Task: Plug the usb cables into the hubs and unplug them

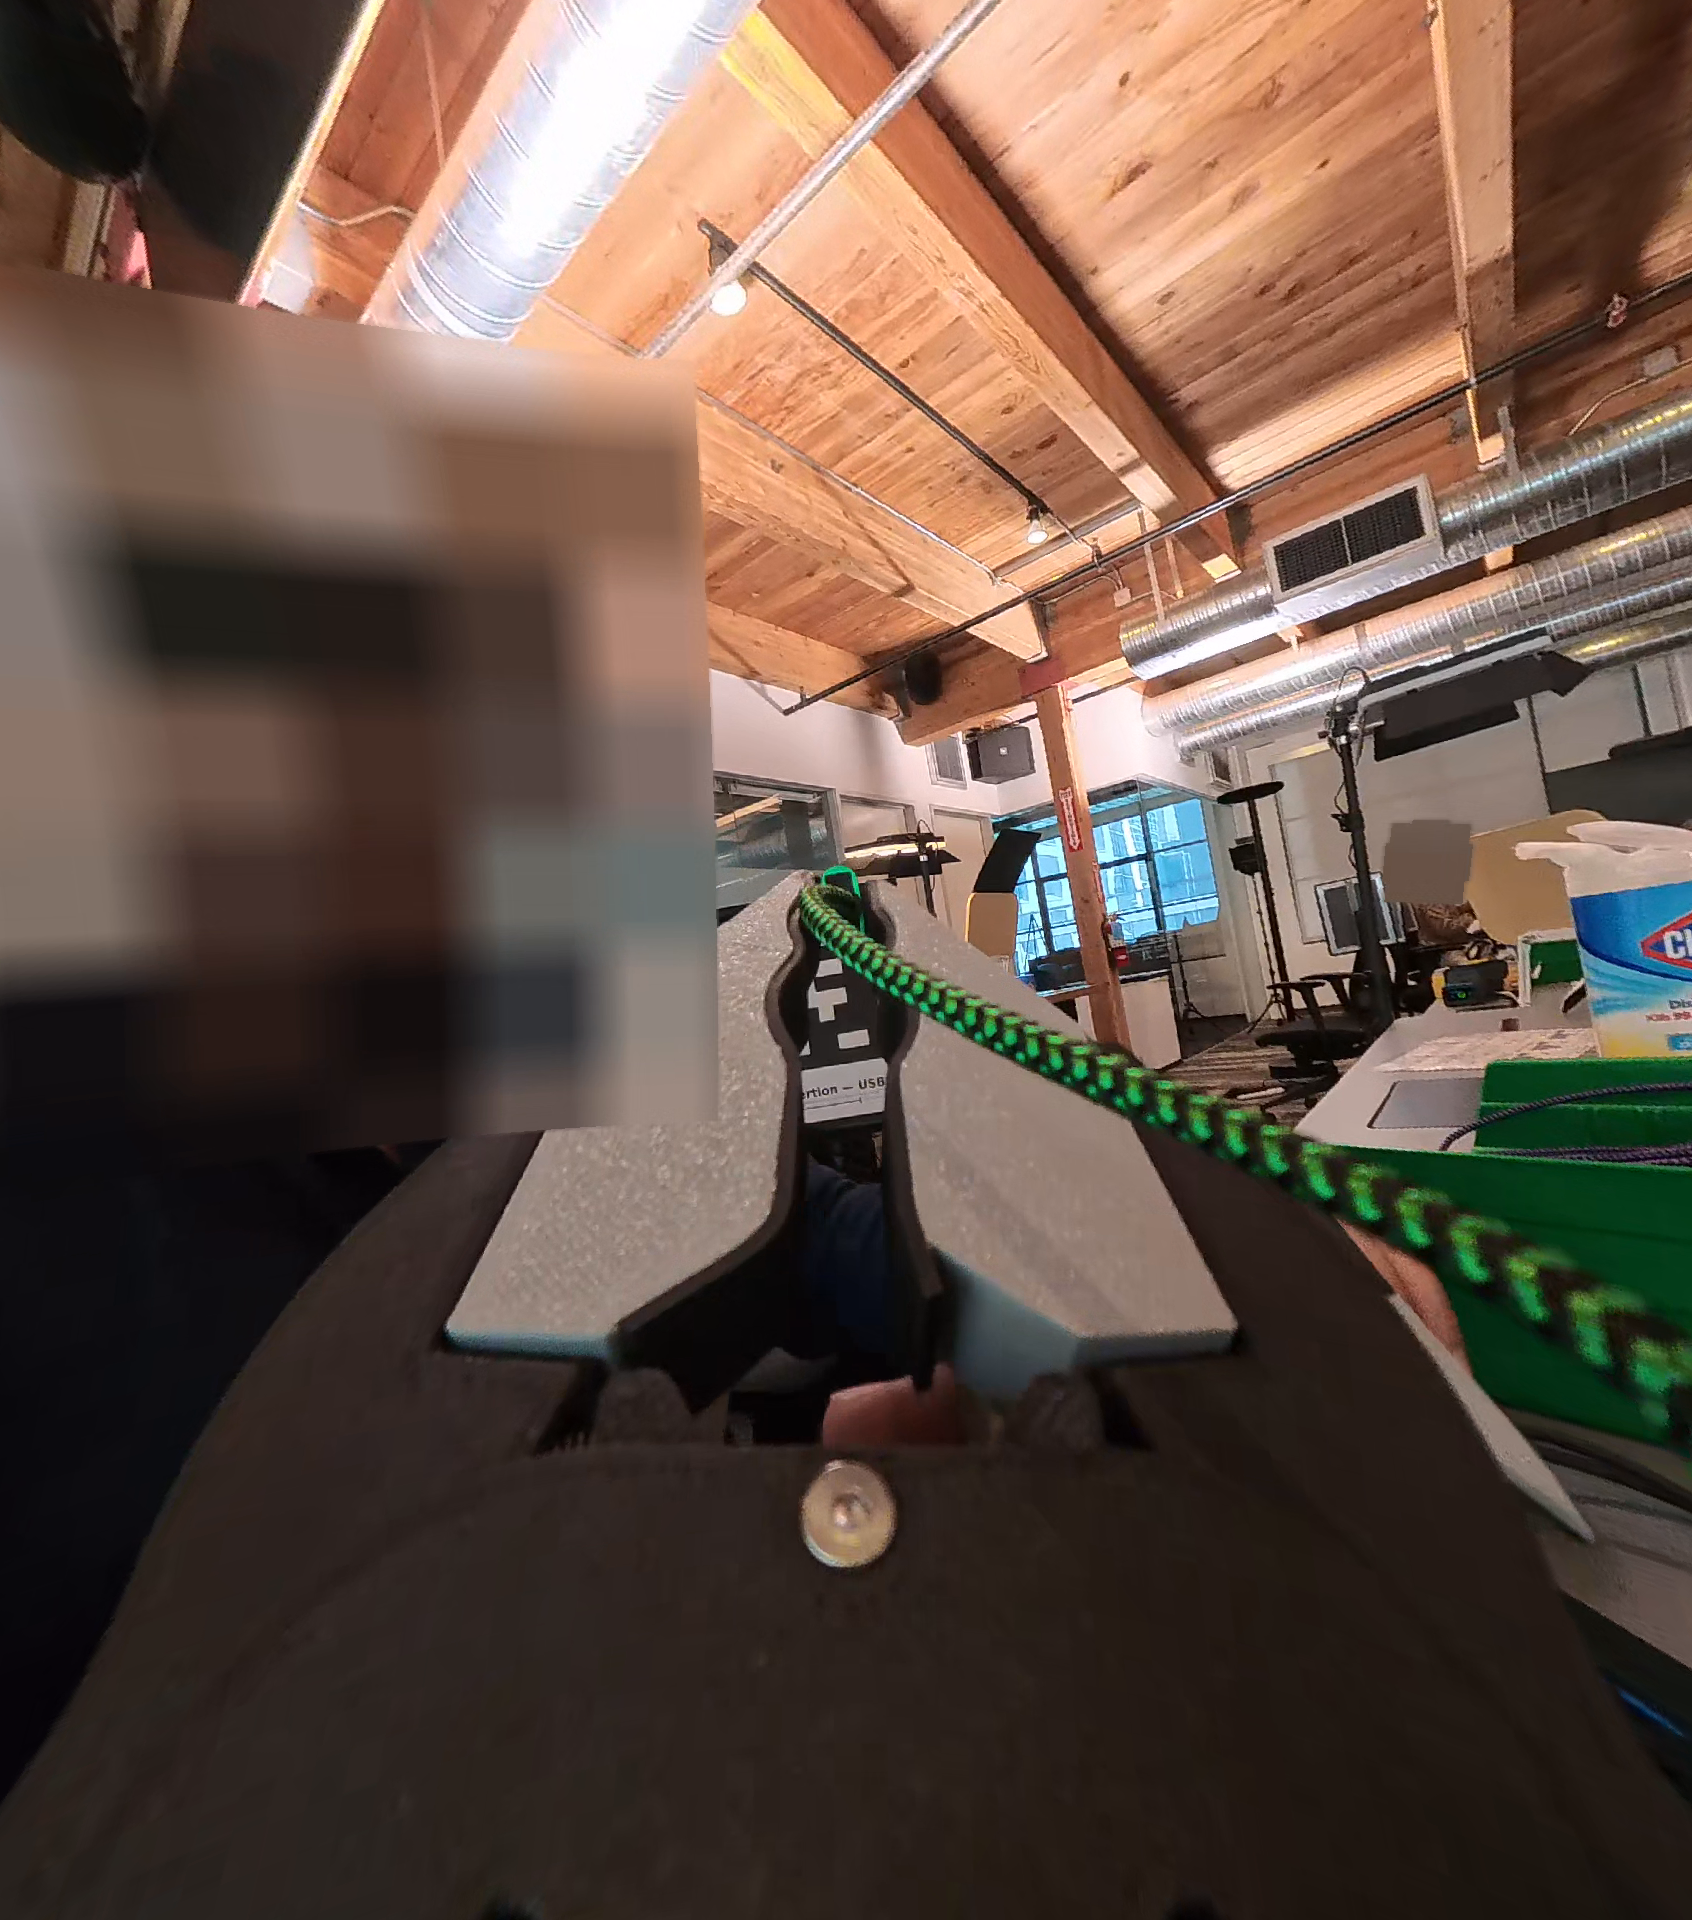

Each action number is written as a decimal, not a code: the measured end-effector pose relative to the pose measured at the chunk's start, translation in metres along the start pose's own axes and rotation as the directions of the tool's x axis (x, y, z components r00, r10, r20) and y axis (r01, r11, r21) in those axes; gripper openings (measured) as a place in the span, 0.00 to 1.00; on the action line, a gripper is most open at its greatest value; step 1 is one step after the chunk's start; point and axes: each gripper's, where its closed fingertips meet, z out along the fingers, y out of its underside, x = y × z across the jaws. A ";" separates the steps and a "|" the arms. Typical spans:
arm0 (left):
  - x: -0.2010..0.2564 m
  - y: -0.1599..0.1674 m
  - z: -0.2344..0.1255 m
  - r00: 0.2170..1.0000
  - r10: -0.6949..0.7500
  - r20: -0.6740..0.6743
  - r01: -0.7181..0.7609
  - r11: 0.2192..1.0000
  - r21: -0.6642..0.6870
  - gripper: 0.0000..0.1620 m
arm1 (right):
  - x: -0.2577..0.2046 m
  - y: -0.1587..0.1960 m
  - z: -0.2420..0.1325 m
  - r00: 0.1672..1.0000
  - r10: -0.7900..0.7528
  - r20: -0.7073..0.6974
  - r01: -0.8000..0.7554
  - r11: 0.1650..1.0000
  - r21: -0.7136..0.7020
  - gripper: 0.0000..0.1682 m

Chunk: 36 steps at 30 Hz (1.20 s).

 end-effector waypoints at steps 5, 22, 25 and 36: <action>-0.006 0.000 0.005 0.998 0.037 0.046 -0.037 0.999 -0.002 0.23 | 0.000 0.002 0.001 1.000 0.004 -0.004 -0.004 1.000 -0.007 0.03; -0.034 0.005 0.025 0.927 0.303 0.220 -0.292 0.953 -0.082 0.08 | 0.016 0.028 0.009 0.991 -0.052 -0.121 0.033 0.987 -0.157 0.03; -0.038 0.012 0.034 0.927 0.311 0.211 -0.291 0.949 -0.118 0.05 | 0.017 0.035 0.011 0.989 -0.069 -0.131 0.042 0.980 -0.194 0.03; -0.034 -0.025 0.011 0.972 0.210 0.105 -0.218 0.973 0.075 0.04 | 0.045 0.052 -0.006 0.851 -0.415 -0.322 0.210 0.831 -0.515 0.03</action>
